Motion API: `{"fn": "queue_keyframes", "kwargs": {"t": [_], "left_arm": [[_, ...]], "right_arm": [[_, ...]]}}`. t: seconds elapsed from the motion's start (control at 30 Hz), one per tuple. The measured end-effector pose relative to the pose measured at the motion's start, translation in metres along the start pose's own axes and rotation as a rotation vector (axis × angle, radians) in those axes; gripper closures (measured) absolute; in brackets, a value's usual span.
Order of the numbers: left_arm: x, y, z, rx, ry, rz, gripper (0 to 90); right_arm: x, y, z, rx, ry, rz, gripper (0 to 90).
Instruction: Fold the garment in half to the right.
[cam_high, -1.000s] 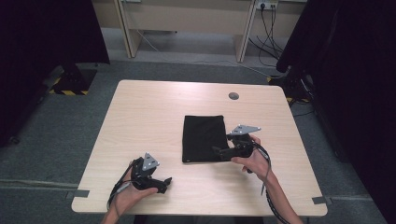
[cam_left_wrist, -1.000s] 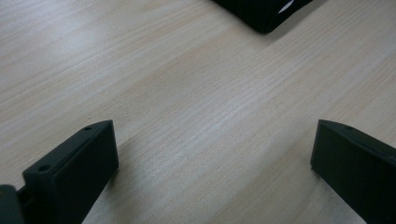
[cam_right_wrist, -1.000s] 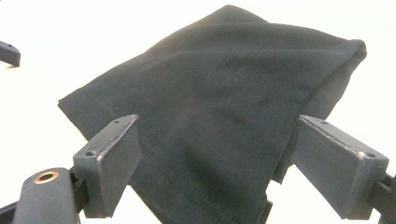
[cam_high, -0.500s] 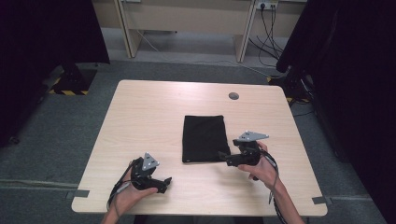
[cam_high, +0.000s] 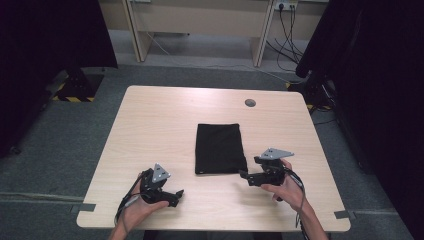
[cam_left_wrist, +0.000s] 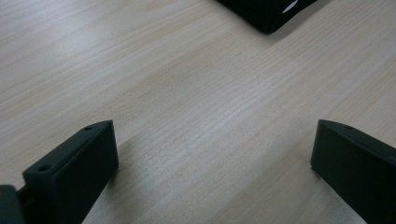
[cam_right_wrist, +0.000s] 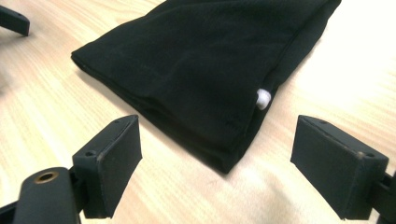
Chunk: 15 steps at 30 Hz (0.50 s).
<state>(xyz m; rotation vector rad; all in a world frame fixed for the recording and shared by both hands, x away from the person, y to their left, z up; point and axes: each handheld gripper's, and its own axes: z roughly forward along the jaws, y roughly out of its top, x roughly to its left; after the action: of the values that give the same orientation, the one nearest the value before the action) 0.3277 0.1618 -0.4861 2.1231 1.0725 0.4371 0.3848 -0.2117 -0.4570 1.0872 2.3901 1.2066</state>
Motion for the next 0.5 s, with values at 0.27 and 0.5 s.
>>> {"fn": "queue_keyframes", "kwargs": {"t": [0.27,0.5], "left_arm": [[0.000,0.000,0.000,0.001,0.003,-0.003,0.0],[0.000,-0.001,-0.002,0.002,0.004,-0.005,0.0]], "right_arm": [[0.004,-0.013,-0.008,0.018,-0.004,-0.007,16.4],[0.004,-0.026,-0.021,0.021,-0.023,-0.007,16.4]]}}
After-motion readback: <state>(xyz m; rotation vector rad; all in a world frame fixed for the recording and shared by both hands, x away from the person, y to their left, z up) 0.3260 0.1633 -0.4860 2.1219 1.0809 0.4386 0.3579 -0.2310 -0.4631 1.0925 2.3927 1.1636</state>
